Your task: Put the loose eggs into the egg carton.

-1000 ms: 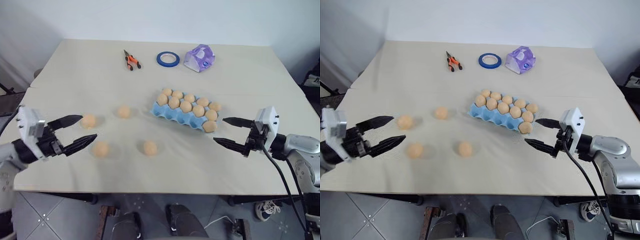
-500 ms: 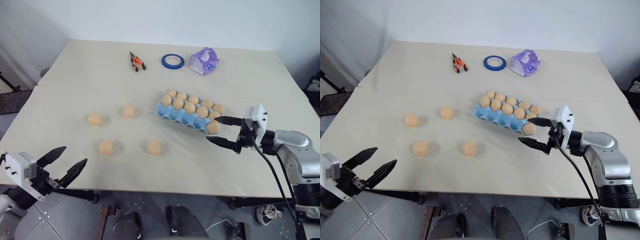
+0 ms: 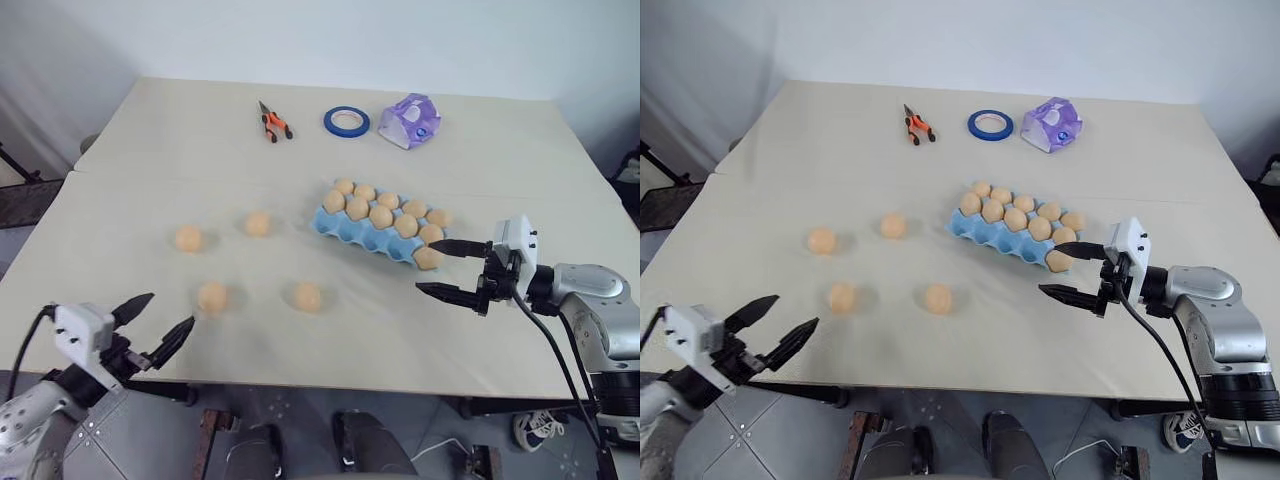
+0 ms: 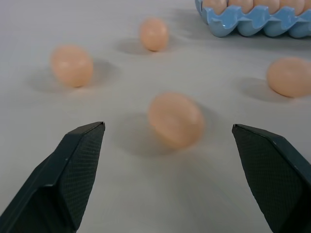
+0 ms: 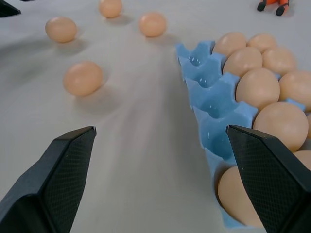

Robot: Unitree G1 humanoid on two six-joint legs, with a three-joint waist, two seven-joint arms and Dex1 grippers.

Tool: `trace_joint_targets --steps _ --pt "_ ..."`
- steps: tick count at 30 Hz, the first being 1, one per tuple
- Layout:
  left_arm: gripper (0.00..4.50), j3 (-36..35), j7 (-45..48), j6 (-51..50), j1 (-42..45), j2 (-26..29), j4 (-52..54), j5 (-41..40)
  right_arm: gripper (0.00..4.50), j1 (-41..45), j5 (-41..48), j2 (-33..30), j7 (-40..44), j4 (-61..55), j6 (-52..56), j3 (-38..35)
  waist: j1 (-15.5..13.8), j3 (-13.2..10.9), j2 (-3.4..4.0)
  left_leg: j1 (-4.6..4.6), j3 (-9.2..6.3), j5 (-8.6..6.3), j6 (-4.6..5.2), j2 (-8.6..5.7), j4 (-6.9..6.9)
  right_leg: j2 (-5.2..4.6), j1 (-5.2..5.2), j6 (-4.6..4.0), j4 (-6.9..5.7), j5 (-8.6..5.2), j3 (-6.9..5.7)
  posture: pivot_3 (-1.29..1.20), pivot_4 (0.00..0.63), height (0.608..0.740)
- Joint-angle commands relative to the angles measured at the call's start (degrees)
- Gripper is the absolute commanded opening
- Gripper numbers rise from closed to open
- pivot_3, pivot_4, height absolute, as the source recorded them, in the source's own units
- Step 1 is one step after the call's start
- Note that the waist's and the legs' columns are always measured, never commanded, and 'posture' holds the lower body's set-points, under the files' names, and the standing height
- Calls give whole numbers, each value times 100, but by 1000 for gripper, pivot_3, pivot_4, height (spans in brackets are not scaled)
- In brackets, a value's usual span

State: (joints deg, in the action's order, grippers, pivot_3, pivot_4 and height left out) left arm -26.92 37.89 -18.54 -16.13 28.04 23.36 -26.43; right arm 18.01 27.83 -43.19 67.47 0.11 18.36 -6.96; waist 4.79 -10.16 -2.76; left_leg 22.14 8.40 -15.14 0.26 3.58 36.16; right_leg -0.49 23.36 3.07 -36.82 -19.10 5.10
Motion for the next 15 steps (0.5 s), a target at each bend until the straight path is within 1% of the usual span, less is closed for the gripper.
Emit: trace_joint_targets --steps 1,2,5,12,14,15 --pt "4467 376 -86 212 398 71 -248 257 4500 -142 72 -57 -83 -272 -57 -211 -4 1 1 -1 0 0 1 0 -2 0 -1 19 0 10 -1 0 150 740" --pt "4467 498 -87 251 538 90 -375 338 4500 -195 79 -66 -98 -311 -50 -227 -6 1 2 -2 0 1 2 0 -2 0 -1 60 -2 33 -1 0 150 740" --pt "4467 696 -102 162 898 150 -677 399 4500 -310 87 -66 -206 -415 -56 -298 3 1 3 0 -1 5 5 4 -5 4 4 59 -3 32 -5 0 150 740" --pt "4467 1020 14 203 1296 258 -1281 538 4500 -519 113 -96 -347 -601 -32 -393 -6 1 9 -2 0 7 2 8 -3 8 7 60 -10 32 -5 0 150 740" --pt "4467 1107 19 71 1384 293 -1341 522 4500 -555 115 -95 -399 -638 -21 -436 -9 1 9 0 0 7 2 8 -2 6 7 60 -10 32 -5 0 150 740" --pt "4284 1172 -3 -60 1445 328 -1386 542 4500 -575 115 -97 -422 -655 -18 -459 -12 1 9 0 0 6 1 7 -1 5 6 61 -10 33 -5 0 150 740"
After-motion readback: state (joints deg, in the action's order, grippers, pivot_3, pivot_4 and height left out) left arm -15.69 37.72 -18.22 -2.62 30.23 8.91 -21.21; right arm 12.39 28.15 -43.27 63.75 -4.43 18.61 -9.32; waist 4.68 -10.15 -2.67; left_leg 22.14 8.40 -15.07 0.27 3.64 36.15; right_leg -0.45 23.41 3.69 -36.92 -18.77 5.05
